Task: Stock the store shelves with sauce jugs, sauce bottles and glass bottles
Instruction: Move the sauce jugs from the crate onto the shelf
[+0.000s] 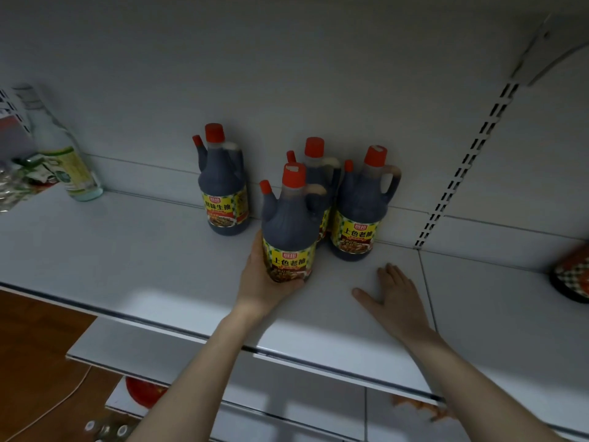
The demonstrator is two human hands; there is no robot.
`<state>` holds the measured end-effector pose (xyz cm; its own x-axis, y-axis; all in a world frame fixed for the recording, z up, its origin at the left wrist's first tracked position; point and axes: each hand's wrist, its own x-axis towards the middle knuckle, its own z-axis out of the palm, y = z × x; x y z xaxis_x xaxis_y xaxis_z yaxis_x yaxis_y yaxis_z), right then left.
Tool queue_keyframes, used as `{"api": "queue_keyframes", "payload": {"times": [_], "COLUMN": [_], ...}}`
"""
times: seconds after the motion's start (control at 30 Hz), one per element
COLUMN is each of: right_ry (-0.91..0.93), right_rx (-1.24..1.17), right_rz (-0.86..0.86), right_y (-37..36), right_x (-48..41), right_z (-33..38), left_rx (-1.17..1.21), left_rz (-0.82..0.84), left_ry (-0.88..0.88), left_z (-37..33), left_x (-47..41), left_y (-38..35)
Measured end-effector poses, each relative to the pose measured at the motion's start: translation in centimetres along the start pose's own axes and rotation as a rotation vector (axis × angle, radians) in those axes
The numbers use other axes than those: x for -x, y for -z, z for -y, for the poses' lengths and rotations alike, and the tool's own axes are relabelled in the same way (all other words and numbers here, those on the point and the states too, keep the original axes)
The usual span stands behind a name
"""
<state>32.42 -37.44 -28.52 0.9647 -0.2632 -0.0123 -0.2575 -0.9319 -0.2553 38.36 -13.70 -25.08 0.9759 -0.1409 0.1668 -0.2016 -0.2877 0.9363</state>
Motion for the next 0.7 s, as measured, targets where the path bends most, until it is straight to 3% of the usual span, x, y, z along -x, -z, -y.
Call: {"api": "queue_keyframes", "payload": {"times": [0.13,0.5,0.7], "right_ry": [-0.005,-0.005,-0.005], "right_rx": [-0.012,-0.007,-0.007], "right_rz": [-0.003,-0.019,-0.006], "right_y": [0.1,0.1,0.1], "right_x": [0.1,0.1,0.1], "right_z": [0.1,0.2,0.1], "left_rx": [0.004,0.043,-0.132], "left_rz": [0.110,0.003,-0.016], "left_ry": [0.032,0.012,0.064], "left_z": [-0.1,0.5,0.8], "left_x": [0.4,0.2,0.2], "left_y": [1.0,-1.1,-1.4]}}
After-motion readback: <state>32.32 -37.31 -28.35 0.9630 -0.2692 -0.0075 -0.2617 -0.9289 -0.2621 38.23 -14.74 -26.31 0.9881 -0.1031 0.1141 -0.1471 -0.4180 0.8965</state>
